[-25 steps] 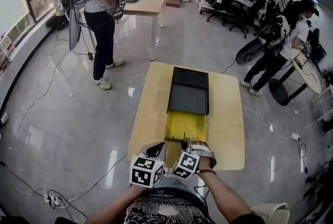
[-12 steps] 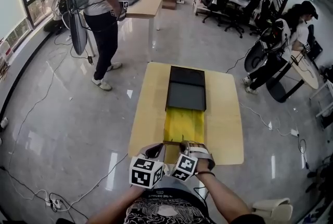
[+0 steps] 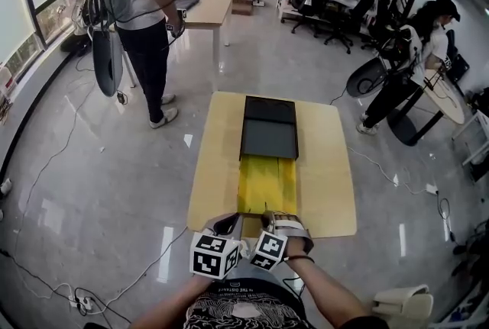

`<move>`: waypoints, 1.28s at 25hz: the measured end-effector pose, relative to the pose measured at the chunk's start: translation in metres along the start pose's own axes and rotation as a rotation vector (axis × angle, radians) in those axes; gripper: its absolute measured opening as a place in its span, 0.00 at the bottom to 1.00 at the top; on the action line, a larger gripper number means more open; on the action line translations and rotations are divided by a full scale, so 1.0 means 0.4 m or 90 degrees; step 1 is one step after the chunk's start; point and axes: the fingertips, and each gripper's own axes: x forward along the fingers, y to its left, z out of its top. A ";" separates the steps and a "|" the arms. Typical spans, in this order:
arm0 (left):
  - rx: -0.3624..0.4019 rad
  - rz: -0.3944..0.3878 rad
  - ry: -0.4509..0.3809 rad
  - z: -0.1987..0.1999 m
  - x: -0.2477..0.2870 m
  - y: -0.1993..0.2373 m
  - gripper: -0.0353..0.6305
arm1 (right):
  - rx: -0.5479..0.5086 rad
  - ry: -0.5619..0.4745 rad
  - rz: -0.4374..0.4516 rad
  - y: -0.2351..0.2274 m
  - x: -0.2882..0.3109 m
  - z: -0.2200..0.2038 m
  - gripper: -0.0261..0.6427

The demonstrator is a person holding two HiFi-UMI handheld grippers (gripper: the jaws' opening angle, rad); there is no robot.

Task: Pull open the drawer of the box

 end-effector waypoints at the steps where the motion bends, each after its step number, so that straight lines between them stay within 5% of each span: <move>1: 0.000 -0.001 0.000 0.005 0.002 -0.004 0.07 | -0.001 0.002 0.001 0.002 -0.002 -0.005 0.10; 8: 0.000 -0.001 0.002 -0.006 -0.068 -0.042 0.07 | 0.016 -0.004 0.001 0.047 -0.079 0.003 0.11; 13: 0.004 0.001 0.000 -0.074 -0.084 -0.276 0.07 | 0.070 -0.025 -0.009 0.112 -0.208 -0.185 0.14; 20: 0.003 0.003 -0.014 -0.097 -0.034 -0.355 0.07 | 0.276 -0.096 -0.022 0.061 -0.282 -0.271 0.10; 26: 0.023 -0.004 -0.027 -0.098 -0.123 -0.238 0.07 | 0.446 -0.172 -0.033 0.048 -0.361 -0.101 0.06; 32: 0.058 0.003 -0.027 -0.065 -0.092 -0.427 0.07 | 0.561 -0.240 -0.033 -0.011 -0.524 -0.236 0.05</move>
